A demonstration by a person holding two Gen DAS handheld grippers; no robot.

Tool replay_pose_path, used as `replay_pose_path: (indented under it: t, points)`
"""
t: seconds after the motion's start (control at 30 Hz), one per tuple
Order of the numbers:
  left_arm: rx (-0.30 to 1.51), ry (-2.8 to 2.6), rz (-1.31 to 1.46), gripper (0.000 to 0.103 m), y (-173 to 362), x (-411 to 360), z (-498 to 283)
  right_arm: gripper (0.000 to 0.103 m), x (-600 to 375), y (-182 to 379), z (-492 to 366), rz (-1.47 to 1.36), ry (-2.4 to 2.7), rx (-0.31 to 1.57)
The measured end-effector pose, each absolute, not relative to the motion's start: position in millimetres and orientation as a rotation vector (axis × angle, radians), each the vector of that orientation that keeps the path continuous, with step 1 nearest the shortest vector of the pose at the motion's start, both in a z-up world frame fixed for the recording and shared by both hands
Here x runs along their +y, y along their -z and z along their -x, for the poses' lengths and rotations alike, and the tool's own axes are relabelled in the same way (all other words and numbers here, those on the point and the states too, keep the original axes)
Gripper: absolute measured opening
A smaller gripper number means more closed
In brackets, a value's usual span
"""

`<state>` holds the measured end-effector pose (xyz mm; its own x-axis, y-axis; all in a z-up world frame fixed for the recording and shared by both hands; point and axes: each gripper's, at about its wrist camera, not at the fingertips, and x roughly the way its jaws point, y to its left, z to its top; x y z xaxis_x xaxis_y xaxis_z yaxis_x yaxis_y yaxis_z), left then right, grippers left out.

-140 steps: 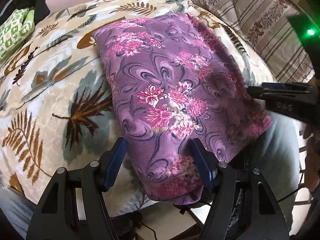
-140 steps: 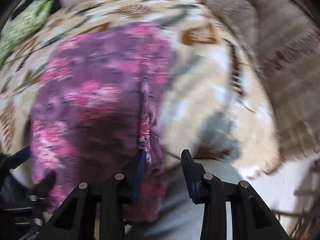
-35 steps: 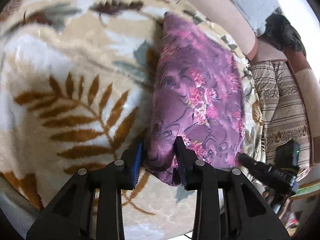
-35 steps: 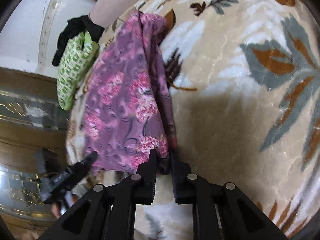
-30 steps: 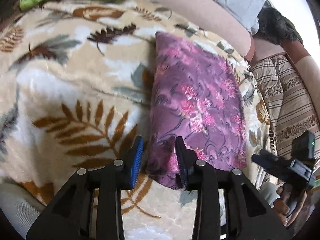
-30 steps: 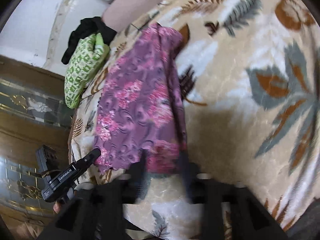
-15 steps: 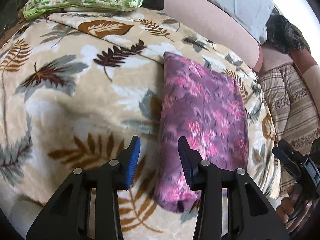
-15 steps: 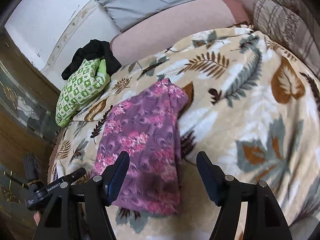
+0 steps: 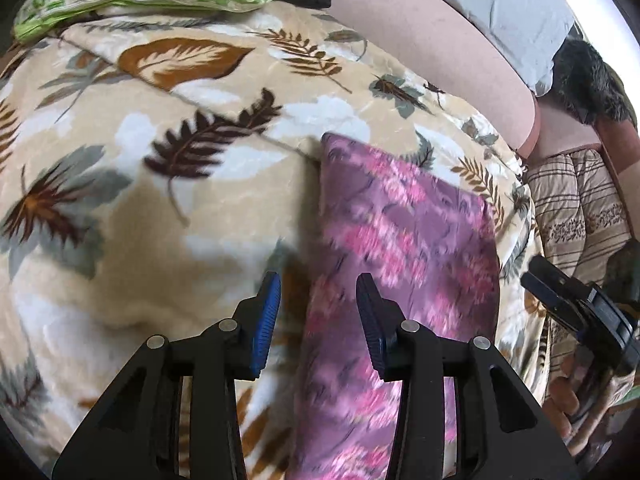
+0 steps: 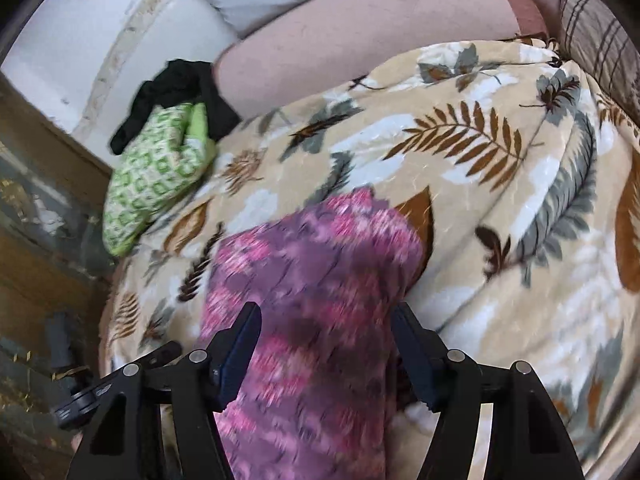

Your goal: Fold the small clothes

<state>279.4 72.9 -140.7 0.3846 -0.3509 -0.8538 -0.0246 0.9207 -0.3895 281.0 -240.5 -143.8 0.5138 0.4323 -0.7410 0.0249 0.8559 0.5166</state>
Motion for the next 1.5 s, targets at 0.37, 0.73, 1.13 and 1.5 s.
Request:
replay_pose_path:
  t: [0.37,0.73,1.13,1.5]
  points:
    - [1.280,0.210,0.419,0.039,172,48,-325,0.028,-257,193,-346,-0.554,-0.209,1.160]
    - [1.291,0.247,0.503,0.039,176,55,-343,0.009,-272,206,-349,-0.742,-0.356,1.188]
    - [1.241,0.250,0.416,0.039,164,50,-374,0.013,-278,209,-341,-0.738,-0.431,1.130]
    - [1.337,0.305,0.470,0.025,188,48,-406,0.025,-272,217,-370,-0.636,-0.360,1.175]
